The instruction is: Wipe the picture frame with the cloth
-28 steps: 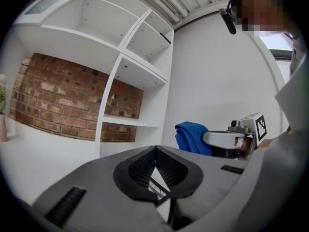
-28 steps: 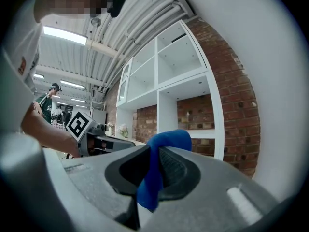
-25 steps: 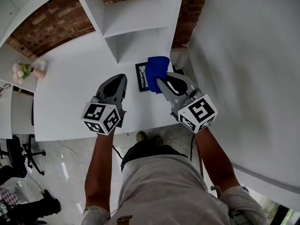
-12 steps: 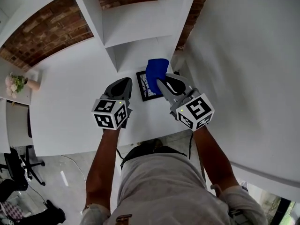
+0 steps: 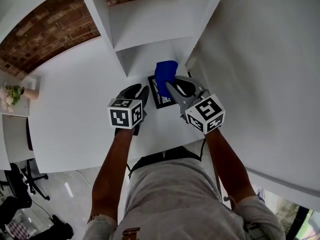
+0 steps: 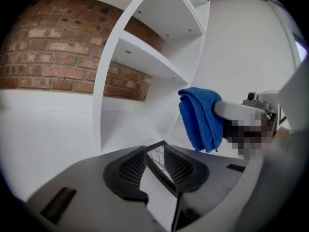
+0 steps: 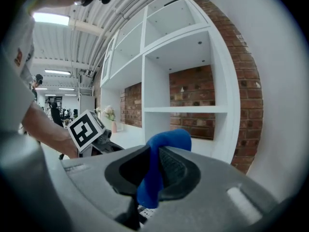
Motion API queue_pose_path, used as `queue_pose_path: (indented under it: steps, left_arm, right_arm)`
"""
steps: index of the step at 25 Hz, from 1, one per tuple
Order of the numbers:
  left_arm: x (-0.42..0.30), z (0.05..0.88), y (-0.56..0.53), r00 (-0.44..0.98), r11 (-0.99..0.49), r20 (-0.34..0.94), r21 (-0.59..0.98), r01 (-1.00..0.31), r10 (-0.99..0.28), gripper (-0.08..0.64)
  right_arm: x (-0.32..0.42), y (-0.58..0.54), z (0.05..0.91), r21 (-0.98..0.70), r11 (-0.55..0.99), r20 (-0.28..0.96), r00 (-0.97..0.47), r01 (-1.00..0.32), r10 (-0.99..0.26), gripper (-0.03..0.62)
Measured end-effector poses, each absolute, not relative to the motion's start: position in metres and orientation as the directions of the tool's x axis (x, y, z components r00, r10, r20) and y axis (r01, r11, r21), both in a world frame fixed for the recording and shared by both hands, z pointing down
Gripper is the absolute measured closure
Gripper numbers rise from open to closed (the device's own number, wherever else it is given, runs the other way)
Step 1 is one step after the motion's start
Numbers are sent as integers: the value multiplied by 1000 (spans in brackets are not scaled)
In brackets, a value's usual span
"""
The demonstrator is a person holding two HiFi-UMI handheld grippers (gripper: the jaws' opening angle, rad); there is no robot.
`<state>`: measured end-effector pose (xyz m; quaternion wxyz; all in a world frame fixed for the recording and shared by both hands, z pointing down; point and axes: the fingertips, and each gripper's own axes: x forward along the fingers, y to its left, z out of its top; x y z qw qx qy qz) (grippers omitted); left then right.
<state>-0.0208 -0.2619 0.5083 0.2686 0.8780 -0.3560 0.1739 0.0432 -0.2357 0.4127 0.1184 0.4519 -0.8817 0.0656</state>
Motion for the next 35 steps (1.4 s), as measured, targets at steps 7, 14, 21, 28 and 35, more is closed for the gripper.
queue_pose_path:
  steps: [7, 14, 21, 28, 35]
  left_arm:
    - [-13, 547, -265, 653, -556, 617, 384, -737, -440, 400]
    - [-5, 570, -272, 595, -530, 696, 354, -771, -402, 388]
    - [0, 581, -273, 559, -516, 743, 337, -787, -368, 388]
    - [1, 592, -271, 541, -513, 767, 329, -793, -345, 388]
    - [2, 596, -271, 539, -509, 768, 330, -795, -345, 387]
  right_arm:
    - [43, -259, 454, -51, 605, 378, -576, -795, -725, 546]
    - [44, -272, 483, -100, 644, 479, -604, -759, -637, 546]
    - [34, -281, 507, -162, 666, 564, -622, -729, -543, 546]
    - [22, -290, 536, -206, 669, 627, -621, -714, -470, 546]
    - [27, -295, 559, -188, 657, 681, -579, -730, -448, 546]
